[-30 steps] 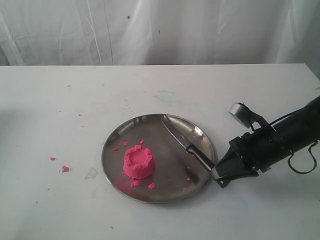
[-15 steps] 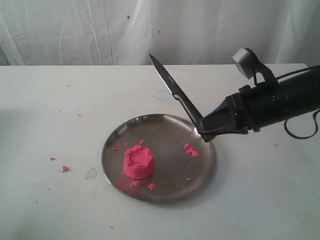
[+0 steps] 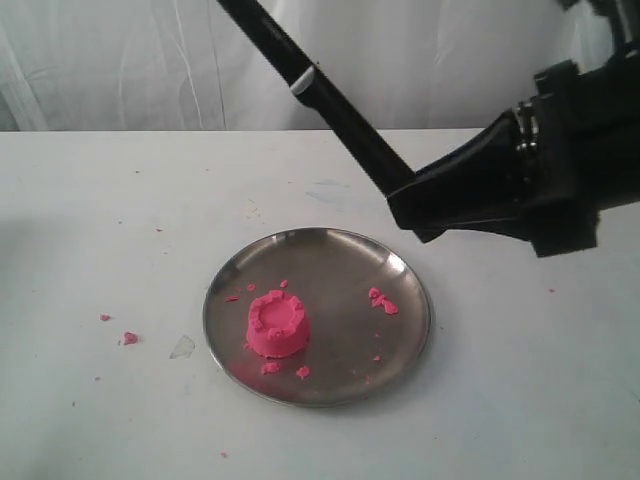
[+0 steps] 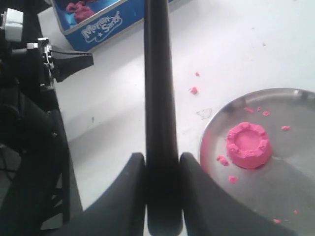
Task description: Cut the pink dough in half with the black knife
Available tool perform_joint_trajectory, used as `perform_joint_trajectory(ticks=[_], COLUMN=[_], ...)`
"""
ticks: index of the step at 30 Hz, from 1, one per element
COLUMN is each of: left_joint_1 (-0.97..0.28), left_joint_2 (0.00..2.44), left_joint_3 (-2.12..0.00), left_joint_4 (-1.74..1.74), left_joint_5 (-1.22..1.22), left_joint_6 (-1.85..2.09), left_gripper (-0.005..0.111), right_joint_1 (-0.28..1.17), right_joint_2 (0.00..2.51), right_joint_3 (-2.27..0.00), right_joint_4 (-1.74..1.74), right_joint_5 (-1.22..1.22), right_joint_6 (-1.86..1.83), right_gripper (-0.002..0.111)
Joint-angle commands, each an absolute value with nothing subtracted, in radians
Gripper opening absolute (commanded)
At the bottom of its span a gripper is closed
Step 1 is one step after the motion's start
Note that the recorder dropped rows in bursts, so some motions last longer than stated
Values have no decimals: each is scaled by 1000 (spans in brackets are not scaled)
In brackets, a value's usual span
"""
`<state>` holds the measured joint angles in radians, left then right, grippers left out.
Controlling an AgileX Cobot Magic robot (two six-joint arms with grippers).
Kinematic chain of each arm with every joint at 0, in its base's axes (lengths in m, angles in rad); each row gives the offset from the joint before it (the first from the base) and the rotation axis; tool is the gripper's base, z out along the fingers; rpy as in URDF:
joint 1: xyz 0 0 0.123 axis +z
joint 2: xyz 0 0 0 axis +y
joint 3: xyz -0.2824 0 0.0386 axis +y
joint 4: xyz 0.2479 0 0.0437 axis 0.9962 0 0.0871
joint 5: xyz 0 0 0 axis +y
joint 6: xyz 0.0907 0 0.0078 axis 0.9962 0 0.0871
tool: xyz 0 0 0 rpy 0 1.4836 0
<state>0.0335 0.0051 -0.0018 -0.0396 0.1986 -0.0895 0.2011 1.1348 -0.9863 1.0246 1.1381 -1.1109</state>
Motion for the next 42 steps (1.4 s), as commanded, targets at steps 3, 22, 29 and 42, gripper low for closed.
perform_joint_trajectory(ticks=[3,22,29,42], left_joint_1=[28,28,27,-140], left_joint_2=[0,537,1035,1559], left_joint_3=[0,-512,-519,-568], left_joint_4=[-48,583,585,1022], left_joint_5=[-393,-572,-568,-921], left_joint_6=[-96,-142,-280,-429], left_gripper=[0,0,0,0], right_joint_1=[202,202,202,202], right_joint_2=[1043,1049,1051,1051], right_joint_3=[-985,-985,-985,-778], right_joint_4=[989,968,915,835], right_joint_5=[1104,1074,1052,615], right_joint_6=[-1115,-1115,-1115,-1067], right_gripper=[0,0,0,0])
